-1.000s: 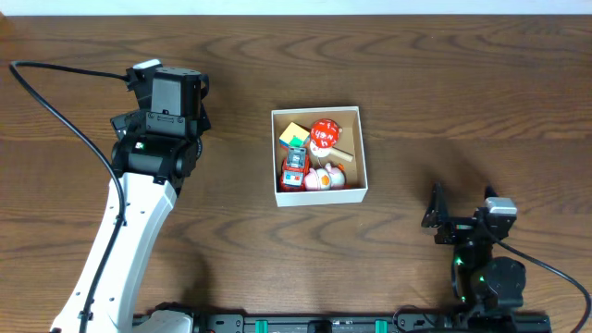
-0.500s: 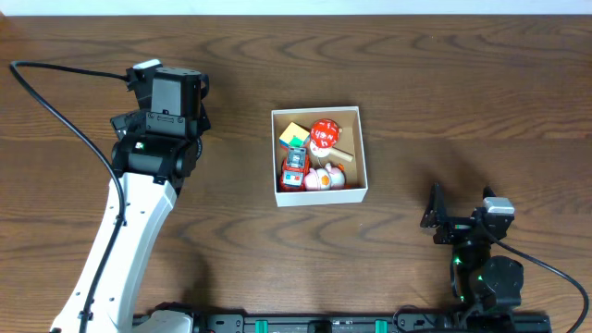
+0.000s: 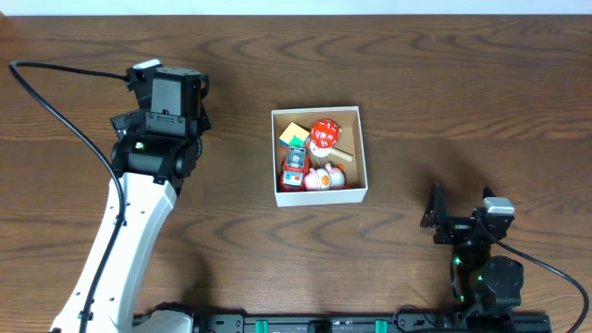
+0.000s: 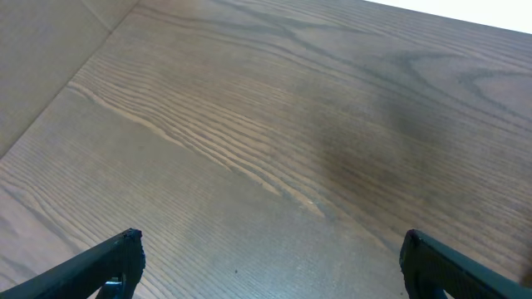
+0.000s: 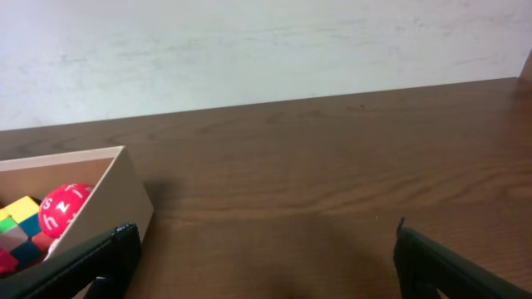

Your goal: Pack container

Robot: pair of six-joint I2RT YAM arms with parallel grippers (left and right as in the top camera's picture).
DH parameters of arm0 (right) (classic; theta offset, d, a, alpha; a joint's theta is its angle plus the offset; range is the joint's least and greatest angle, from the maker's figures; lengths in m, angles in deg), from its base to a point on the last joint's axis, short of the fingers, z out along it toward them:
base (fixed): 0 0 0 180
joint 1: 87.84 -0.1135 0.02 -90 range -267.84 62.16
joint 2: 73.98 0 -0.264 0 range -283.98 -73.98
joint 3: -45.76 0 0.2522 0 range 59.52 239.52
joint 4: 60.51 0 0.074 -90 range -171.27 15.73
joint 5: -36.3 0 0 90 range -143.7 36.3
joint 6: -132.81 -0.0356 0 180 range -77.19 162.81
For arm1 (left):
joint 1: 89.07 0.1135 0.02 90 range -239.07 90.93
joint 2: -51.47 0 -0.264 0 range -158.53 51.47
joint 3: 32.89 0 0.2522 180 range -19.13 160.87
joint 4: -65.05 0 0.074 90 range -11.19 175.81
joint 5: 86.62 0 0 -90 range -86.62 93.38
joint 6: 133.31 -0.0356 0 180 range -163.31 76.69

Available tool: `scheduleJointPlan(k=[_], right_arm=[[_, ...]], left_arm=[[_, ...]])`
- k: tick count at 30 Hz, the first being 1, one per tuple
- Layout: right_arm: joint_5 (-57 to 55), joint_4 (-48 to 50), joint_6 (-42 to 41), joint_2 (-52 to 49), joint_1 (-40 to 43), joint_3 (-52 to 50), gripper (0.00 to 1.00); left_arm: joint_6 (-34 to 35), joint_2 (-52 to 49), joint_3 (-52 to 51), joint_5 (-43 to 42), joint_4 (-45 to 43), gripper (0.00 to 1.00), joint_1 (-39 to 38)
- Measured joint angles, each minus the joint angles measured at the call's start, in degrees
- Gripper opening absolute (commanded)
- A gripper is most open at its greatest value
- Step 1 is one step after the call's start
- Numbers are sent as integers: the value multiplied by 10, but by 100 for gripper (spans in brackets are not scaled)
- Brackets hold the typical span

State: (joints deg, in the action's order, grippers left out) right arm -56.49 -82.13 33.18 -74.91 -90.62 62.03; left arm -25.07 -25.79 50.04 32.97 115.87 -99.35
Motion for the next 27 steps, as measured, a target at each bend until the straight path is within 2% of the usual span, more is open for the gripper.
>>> scheduleJointPlan(k=[21, 27], right_arm=[[0, 0, 0, 0, 0, 0, 99], [0, 0, 0, 0, 0, 0, 99]], left_arm=[[0, 12, 0, 0, 1, 98, 0], [0, 142, 0, 0, 1, 98, 0]])
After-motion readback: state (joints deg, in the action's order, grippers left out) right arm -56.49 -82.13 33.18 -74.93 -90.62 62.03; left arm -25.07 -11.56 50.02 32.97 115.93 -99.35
